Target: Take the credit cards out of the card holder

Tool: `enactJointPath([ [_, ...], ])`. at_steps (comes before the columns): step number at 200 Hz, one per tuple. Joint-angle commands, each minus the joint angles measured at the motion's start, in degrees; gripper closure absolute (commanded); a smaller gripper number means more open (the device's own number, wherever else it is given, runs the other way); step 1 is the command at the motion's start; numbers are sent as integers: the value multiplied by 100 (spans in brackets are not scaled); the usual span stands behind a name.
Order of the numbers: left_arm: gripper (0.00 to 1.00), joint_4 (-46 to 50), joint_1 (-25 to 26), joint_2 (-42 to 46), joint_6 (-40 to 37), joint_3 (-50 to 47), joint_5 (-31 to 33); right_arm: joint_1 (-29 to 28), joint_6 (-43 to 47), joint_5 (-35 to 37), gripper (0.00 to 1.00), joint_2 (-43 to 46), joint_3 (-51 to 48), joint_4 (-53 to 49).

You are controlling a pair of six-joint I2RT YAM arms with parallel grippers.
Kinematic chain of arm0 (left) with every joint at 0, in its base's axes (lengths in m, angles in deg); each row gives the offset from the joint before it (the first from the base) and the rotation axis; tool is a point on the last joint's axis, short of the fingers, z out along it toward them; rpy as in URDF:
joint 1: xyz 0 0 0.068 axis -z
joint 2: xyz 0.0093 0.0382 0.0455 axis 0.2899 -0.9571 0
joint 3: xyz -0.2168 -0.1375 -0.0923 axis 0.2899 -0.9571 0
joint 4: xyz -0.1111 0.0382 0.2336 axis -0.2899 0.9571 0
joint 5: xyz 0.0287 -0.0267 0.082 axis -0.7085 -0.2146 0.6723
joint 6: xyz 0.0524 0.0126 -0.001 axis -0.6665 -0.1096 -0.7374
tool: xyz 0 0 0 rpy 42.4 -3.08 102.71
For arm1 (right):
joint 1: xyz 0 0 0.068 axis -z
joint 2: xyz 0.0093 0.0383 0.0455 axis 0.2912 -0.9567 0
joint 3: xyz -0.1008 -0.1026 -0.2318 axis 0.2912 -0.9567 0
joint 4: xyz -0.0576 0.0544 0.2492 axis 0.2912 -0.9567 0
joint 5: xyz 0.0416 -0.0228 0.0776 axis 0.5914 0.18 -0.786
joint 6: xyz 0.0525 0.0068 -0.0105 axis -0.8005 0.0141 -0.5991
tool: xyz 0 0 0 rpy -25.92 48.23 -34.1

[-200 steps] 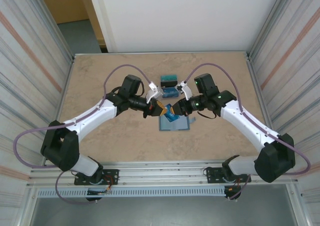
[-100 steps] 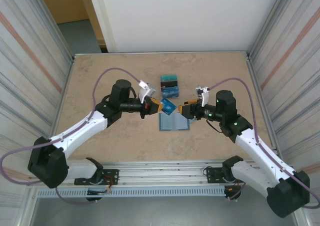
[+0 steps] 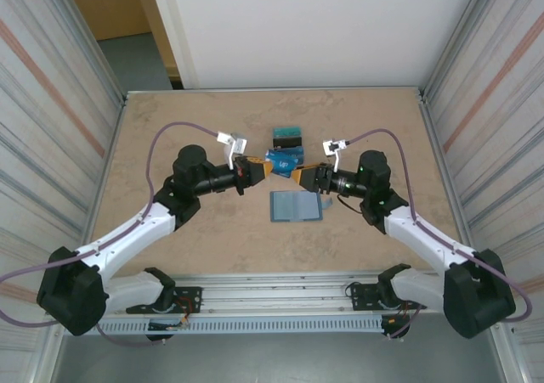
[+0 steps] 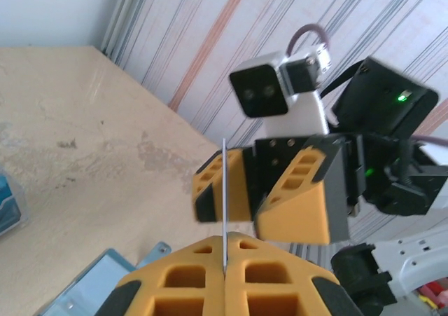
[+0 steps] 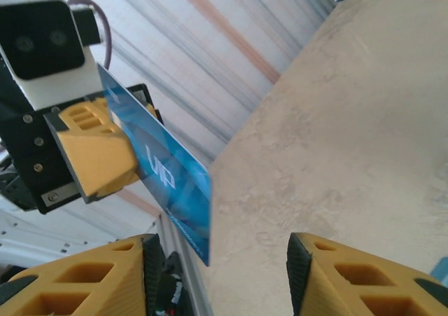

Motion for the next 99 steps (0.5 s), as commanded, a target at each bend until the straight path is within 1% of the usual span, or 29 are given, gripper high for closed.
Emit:
enactJointPath([
  [1, 100, -639, -32, 160, 422, -88, 30, -141, -202, -441, 50, -161, 430, 709],
  [32, 100, -957, -30, 56, 646, -153, -55, -269, -185, -505, 55, -298, 595, 766],
  [55, 100, -1084, -31, -14, 723, -185, -55, -323, -181, -529, 64, -303, 632, 794],
  [64, 100, -1088, -32, -23, 732, -184, -56, -329, -179, -529, 70, -285, 632, 794],
  [87, 100, -1043, -32, -58, 710, -151, -95, -298, -97, -501, 90, -195, 648, 629],
  [99, 93, -931, -52, -59, 650, -111, -140, -277, 37, -469, 99, -130, 688, 367],
])
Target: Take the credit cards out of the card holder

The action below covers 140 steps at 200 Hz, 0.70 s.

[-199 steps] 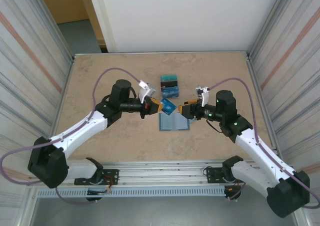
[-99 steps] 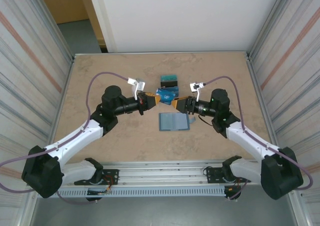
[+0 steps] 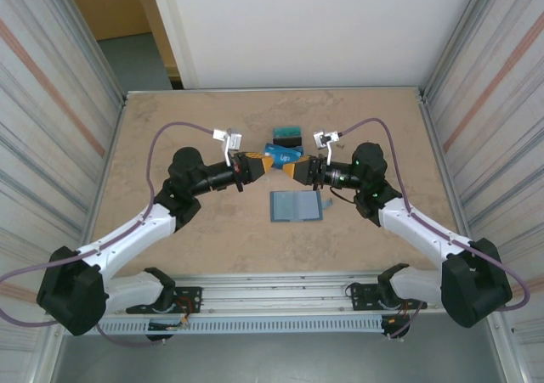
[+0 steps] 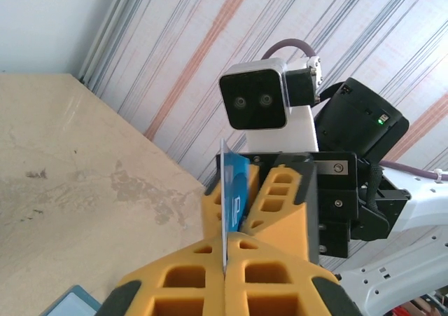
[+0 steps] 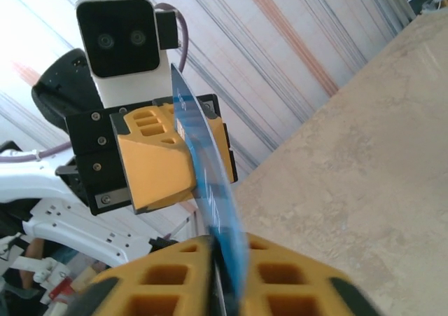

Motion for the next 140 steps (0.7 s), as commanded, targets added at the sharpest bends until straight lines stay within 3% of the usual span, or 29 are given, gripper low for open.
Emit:
enactJointPath([
  [1, 92, -67, -51, -20, -6, 12, -101, -5, 191, -54, 100, 147, 219, -218],
  [33, 59, 670, -247, 168, -424, 255, -279, 2, 885, 60, 100, 371, 467, -1475],
  [69, 36, 2828, -317, 516, -2067, 1177, -148, -5, 1880, 106, 100, 528, 888, -3156],
  [140, 36, 5739, -166, -453, -4708, 3180, -776, -7, 2755, -292, 100, 526, 1432, -4577],
])
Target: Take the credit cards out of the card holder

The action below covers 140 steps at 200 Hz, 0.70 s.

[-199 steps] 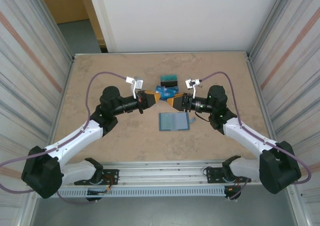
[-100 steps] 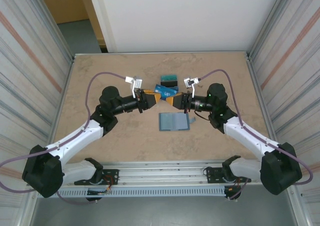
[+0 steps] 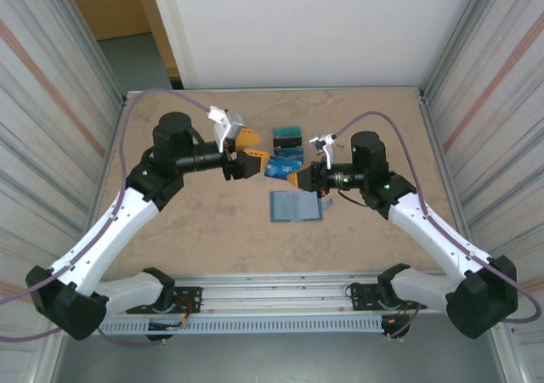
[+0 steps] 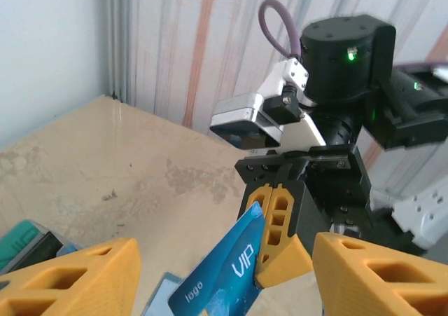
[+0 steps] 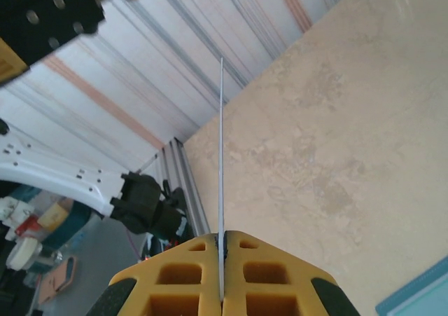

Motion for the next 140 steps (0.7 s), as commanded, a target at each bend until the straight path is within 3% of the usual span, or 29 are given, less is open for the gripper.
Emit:
enactJointPath([
  [1, 36, 1510, 117, -483, -1294, 576, -298, -7, 491, -231, 100, 107, 281, -643],
  [33, 39, 2388, 416, -1054, -2086, 1284, -287, -9, 608, -267, 100, 109, 357, -796],
  [65, 47, 2957, 472, -1614, -2353, 1848, -475, -16, 682, -320, 100, 23, 430, -904],
  [118, 49, 3697, 473, -2308, -2890, 2508, -930, -34, 809, -454, 100, -83, 503, -1040],
  [140, 58, 4106, 477, -2586, -3097, 2864, -1091, -34, 862, -392, 100, -104, 508, -1095],
])
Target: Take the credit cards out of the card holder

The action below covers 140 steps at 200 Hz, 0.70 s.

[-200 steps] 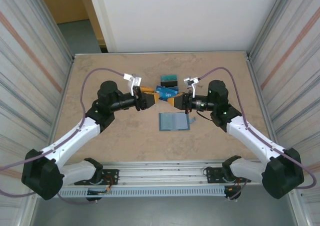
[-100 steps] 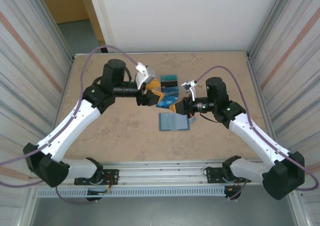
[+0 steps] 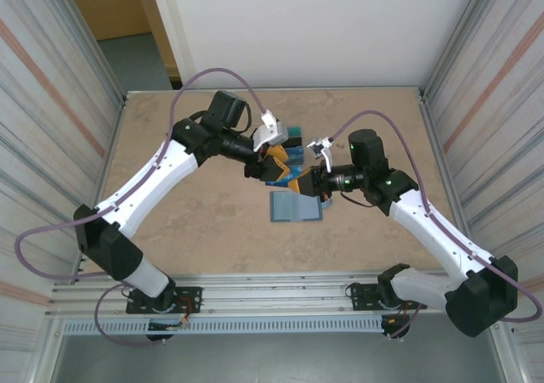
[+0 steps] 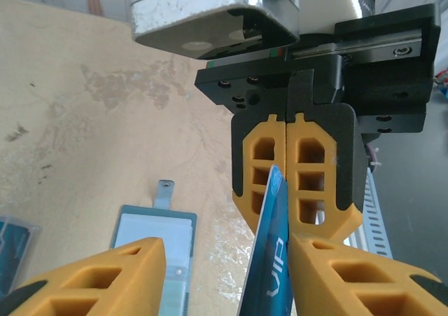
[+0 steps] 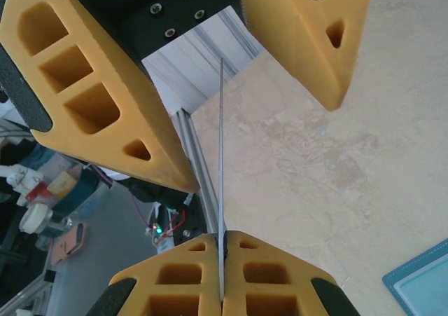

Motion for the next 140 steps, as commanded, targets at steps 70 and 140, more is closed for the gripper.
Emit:
enactJointPath([
  [70, 93, 1396, 14, -693, -919, 908, -525, -5, 295, 3, 100, -8, 178, -240],
  [140, 72, 1789, 14, -953, -1146, 1109, -481, 50, 286, 22, 100, 68, 148, -224],
])
